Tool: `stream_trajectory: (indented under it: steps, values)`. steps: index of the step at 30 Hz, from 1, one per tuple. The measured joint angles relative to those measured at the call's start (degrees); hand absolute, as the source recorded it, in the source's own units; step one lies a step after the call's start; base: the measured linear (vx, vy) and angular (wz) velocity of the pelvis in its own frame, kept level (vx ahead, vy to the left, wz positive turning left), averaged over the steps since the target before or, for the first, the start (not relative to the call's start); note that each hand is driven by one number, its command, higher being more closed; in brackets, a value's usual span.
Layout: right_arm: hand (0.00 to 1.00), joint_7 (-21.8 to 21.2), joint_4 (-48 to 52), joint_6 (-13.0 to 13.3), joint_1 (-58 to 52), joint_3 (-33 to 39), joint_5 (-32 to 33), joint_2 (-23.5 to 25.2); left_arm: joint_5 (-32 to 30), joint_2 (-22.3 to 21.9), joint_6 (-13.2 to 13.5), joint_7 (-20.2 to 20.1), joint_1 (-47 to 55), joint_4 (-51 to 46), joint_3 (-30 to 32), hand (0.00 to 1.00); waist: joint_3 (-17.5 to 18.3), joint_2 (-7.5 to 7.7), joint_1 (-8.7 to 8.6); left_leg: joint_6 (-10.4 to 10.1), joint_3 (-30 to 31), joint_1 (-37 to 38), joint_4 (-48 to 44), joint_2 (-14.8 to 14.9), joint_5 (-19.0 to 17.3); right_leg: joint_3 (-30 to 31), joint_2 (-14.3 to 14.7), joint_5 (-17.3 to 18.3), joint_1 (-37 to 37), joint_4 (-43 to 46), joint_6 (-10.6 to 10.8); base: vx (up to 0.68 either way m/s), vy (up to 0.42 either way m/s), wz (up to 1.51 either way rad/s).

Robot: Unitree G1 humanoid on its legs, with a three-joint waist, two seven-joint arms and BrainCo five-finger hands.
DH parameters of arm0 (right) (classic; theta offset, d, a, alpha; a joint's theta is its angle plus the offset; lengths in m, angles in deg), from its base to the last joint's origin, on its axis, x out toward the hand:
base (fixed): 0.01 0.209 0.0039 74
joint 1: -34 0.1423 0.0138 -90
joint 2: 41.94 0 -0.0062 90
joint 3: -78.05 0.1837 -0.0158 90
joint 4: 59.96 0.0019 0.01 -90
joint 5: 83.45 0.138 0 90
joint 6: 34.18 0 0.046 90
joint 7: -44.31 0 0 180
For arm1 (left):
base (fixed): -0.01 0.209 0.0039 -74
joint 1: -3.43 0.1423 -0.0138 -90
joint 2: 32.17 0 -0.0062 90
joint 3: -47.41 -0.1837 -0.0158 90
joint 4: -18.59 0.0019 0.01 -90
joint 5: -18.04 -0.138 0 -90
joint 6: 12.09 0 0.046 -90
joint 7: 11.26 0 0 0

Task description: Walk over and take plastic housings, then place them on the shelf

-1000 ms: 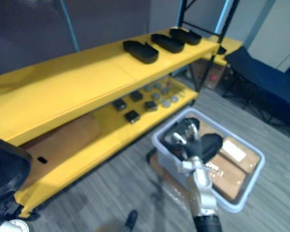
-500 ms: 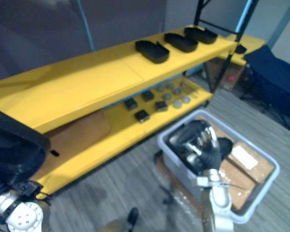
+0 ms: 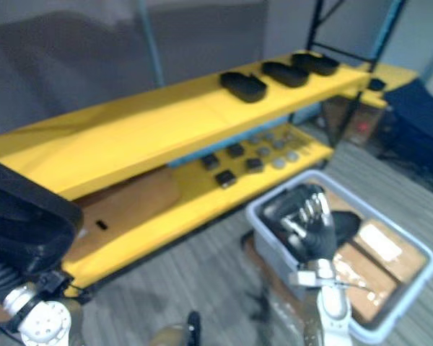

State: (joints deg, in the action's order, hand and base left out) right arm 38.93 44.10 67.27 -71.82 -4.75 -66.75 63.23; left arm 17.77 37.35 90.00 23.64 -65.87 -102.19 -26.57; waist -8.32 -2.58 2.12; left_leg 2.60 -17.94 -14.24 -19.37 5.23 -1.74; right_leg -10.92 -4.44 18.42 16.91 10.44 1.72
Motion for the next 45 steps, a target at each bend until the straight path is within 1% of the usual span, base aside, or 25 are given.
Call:
stream_trajectory:
  steps: [2, 9, 10, 11, 12, 14, 15, 16, 17, 19, 21, 23, 24, 26, 28, 30, 31, 32, 33, 34, 36, 38, 40, 42, 45]
  values:
    - [0.0, 0.47, -3.64, -0.03, 1.27, -0.17, -1.9, 1.39, 0.01, 0.01, 0.0, -0.25, 0.01, 0.41, 0.4, 1.0, -0.25, 0.38, 0.54, 0.33, 0.3, 0.06, 0.52, -1.24, 0.15, 2.42, -0.66, 0.08, -0.14, 0.42, -0.17, 0.07, 0.066, 0.28]
    - [0.0, 1.46, -4.96, -0.03, 1.37, 0.1, -2.22, 2.03, -0.01, 0.16, -0.01, -1.78, -0.22, 3.52, 0.69, 1.0, -1.49, 2.7, 0.06, 0.44, 0.08, 0.07, 0.77, -1.74, 0.13, 6.55, -0.6, 0.04, -0.9, 1.13, -0.21, 0.01, 0.026, -0.02]
    - [0.0, 1.72, -5.43, -0.03, 1.4, 0.22, -2.11, 1.95, -0.01, 0.3, -0.01, -2.04, -0.45, 3.92, 0.69, 1.0, -1.47, 2.81, -0.03, 0.43, 0.03, 0.06, 0.84, -1.84, 0.13, 6.74, -0.62, 0.35, -0.9, 1.06, -0.76, 0.0, 0.0, 0.0]
    - [0.0, 1.79, -6.51, -0.03, 1.65, 0.6, -1.81, 1.92, 0.01, 1.03, -0.01, -2.26, -0.77, 4.35, 0.73, 1.0, -1.58, 3.35, -0.08, 0.42, -0.22, -0.04, 0.85, -2.32, 0.12, 8.48, -0.6, 2.69, -0.97, 0.52, -4.45, -0.01, 0.027, 0.1]
    - [0.0, 1.82, -7.69, -0.04, 1.82, 1.17, -1.82, 1.87, 0.02, 1.72, 0.01, -2.65, -0.84, 4.8, 0.96, 1.0, -1.65, 4.07, -0.36, 0.41, -0.2, -0.38, 1.02, -2.92, 0.12, 9.78, -0.77, 4.79, -1.25, 0.61, -6.25, 0.02, 0.04, 0.13]
    - [0.0, 1.98, -9.07, -0.14, 2.29, 1.9, -1.81, 2.06, 0.07, 1.86, 0.05, -3.0, -0.82, 4.93, 1.85, 1.0, -1.02, 4.91, -0.65, 2.47, 0.2, -2.1, -3.59, -3.01, -1.27, 11.42, -1.01, 5.51, -2.18, 0.75, -6.71, 0.09, 0.026, -0.01]
    - [0.0, 1.99, -9.57, -0.23, 2.54, 2.58, -1.82, 1.91, 0.29, 1.98, 0.16, -3.06, -0.73, 4.9, 2.85, 1.0, -0.52, 4.44, -0.32, 1.15, 0.14, -1.91, -4.89, -3.05, -4.91, 12.29, -0.82, 5.09, -1.77, 1.33, -5.82, 0.2, 0.016, -0.06]
    - [0.0, 2.0, -10.55, -0.57, 2.8, 2.81, -1.84, 1.9, 0.3, 1.69, 0.19, -3.39, -1.07, 5.3, 3.67, 1.0, -0.13, 5.14, -1.41, 1.09, 0.56, -1.86, -4.47, -3.49, -5.47, 13.29, -1.09, 2.73, -4.26, 6.62, -0.47, 0.23, 0.049, 0.1]
    - [0.0, 1.94, -11.37, -0.75, 2.59, 2.91, -1.85, 1.89, 0.29, 1.89, 0.19, -3.56, -1.57, 6.05, 3.56, 1.0, 0.17, 4.62, -1.91, 0.95, 1.58, -1.78, -3.18, -3.42, -5.31, 14.31, -0.23, 0.73, -7.6, 12.1, 3.52, 0.17, 0.07, 0.28]
    - [0.0, 1.69, -12.7, -0.83, 2.63, 3.46, -2.05, 3.05, 0.24, 2.78, 0.12, -4.39, -2.74, 6.6, 3.33, 1.0, 0.35, 4.95, -2.21, 1.07, 2.3, -0.01, 0.7, -3.41, -4.18, 14.41, 0.44, -3.25, -12.97, 21.96, 9.85, 0.16, 0.088, 0.19]
    - [0.0, 1.61, -13.53, -0.82, 2.35, 3.58, -3.31, 4.32, 0.28, 4.17, 0.03, -4.84, -3.27, 6.77, 2.69, 1.0, 0.52, 5.49, -3.15, 1.68, 2.83, 3.58, 4.37, -4.23, -3.51, 13.65, -0.95, -1.4, -14.87, 25.75, 8.25, 0.24, 0.045, 0.1]
    - [0.0, 1.72, -13.64, -0.66, 0.9, 3.7, -4.15, 4.26, 0.31, 4.56, -0.07, -6.79, -5.47, 6.78, 0.47, 1.0, 0.51, 4.24, -4.12, 0.89, 5.17, 7.62, 6.53, -3.43, -4.23, 10.49, -2.36, 1.6, -15.56, 23.97, 2.87, 0.24, 0.013, 0.36]
    - [0.0, 1.74, -13.64, -0.65, 0.3, 3.56, -4.14, 4.26, 0.31, 5.22, -0.09, -7.36, -6.44, 6.82, -0.45, 1.0, 0.52, 3.86, -4.71, 0.5, 6.39, 8.63, 7.03, -2.94, -4.45, 10.48, -2.76, 1.77, -16.36, 23.04, 2.56, 0.19, -0.026, 0.54]
    - [0.0, 1.75, -13.63, -0.56, -0.33, 3.45, -4.1, 4.26, 0.34, 7.17, -0.39, -8.21, -7.61, 7.26, -1.22, 1.0, 0.69, 2.87, -4.94, -0.73, 7.85, 10.09, 7.19, -0.98, -5.25, 10.76, -3.78, 1.41, -18.94, 20.18, 2.9, 0.19, -0.099, 0.35]
    - [0.0, 1.78, -13.03, -0.5, -1.02, 3.34, -4.09, 4.27, 0.45, 8.41, -1.49, -8.29, -7.63, 7.28, -1.31, 1.0, 0.85, 2.3, -4.94, -1.88, 8.74, 12.07, 7.32, 0.96, -5.91, 11.32, -5.01, -1.11, -20.18, 16.41, 2.31, 0.19, -0.181, 0.25]
    - [0.0, 1.75, -9.31, -0.4, -2.86, 2.67, -4.04, 4.2, 1.56, 8.4, -2.5, -7.95, -6.78, 7.27, -1.16, 1.0, 1.25, 1.98, -4.9, -4.45, 9.95, 13.37, 6.67, 3.3, -7.27, 13.31, -4.4, -7.3, -20.57, 10.63, 3.16, 0.17, -0.266, 0.3]
    - [0.0, 1.73, -8.22, -0.39, -3.2, 2.42, -4.03, 4.2, 2.26, 8.39, -2.55, -7.83, -6.36, 7.26, -1.17, 1.0, 1.69, 2.32, -4.81, -5.25, 10.28, 13.35, 6.62, 3.5, -7.42, 13.32, -4.47, -9.5, -20.72, 8.89, 3.44, 0.13, -0.347, 0.31]
    - [0.0, 1.66, -6.78, -0.24, -3.35, 2.18, -4.02, 4.2, 2.72, 8.37, -2.62, -7.49, -5.56, 7.19, -1.25, 1.0, 2.65, 3.74, -4.68, -7.18, 11.06, 13.09, 6.36, 3.25, -7.65, 12.85, -4.73, -15.9, -20.58, 5.82, 3.55, 0.14, -0.421, 0.24]
    - [0.0, 1.54, -6.06, -0.16, -3.1, 2.28, -4.02, 3.6, 2.69, 7.58, -2.76, -7.03, -4.38, 7.24, -1.57, 1.0, 3.65, 4.89, -4.31, -8.99, 11.19, 13.1, 5.67, 3.21, -8.46, 11.47, -5.56, -16.58, -19.65, 4.34, 5.9, 0.18, -0.445, 0.18]
    - [0.0, 1.51, -6.02, -0.17, -2.91, 2.36, -3.99, 2.86, 2.69, 6.37, -2.8, -6.93, -3.55, 7.22, -1.69, 1.0, 3.99, 4.36, -4.1, -9.7, 11.29, 13.13, 5.25, 3.94, -8.83, 11.1, -4.96, -15.37, -18.34, 2.64, 7.0, 0.25, -0.411, 0.05]
    - [0.0, 1.51, -5.89, -0.22, -1.63, 3.01, -3.93, 0.44, 2.71, 2.23, -2.93, -6.94, -1.7, 7.22, -3.92, 1.0, 4.63, 1.61, -3.58, -11.29, 11.17, 13.25, 5.94, 6.05, -8.33, 9.56, -2.83, -14.54, -15.93, -1.46, 6.58, 0.21, -0.288, 0.15]
    - [0.0, 1.25, -5.88, -0.85, -1.54, 5.04, -2.7, -1.87, 2.63, 0.39, -2.96, -7.78, -1.33, 7.12, -7.36, 1.0, 4.74, -1.35, -3.51, -12.53, 10.9, 15.83, 11.48, 7.37, -5.17, 7.74, -1.3, -14.17, -14.52, -2.19, 5.93, 0.14, -0.202, 0.39]
    - [0.0, 1.27, -5.87, -1.35, -1.22, 5.49, -1.48, -2.25, 2.55, 0.39, -2.38, -8.75, -1.51, 6.79, -7.47, 1.0, 4.93, -1.81, -3.41, -12.31, 10.13, 17.87, 14.67, 7.46, -2.76, 7.62, -0.92, -13.99, -13.55, -2.05, 5.64, 0.07, -0.108, 0.18]
    - [0.0, 1.34, -5.82, -1.57, -1.19, 5.48, -0.11, -1.97, 2.56, 0.41, -1.73, -8.93, -1.67, 6.62, -7.35, 1.0, 4.79, -1.5, -3.29, -12.29, 9.22, 18.29, 15.02, 7.53, -2.63, 7.43, -0.8, -13.59, -13.03, -2.04, 5.1, 0.02, -0.045, 0.1]
    - [0.0, 1.73, -5.81, -1.79, -1.5, 4.69, 1.01, 1.04, 2.58, 0.44, -1.69, -8.84, -1.66, 6.92, -5.62, 1.0, 3.41, 0.89, -3.22, -12.37, 9.41, 18.25, 15.87, 6.0, -2.57, 7.09, -1.91, -11.82, -12.97, -2.21, 5.21, -0.06, -0.004, 0.08]
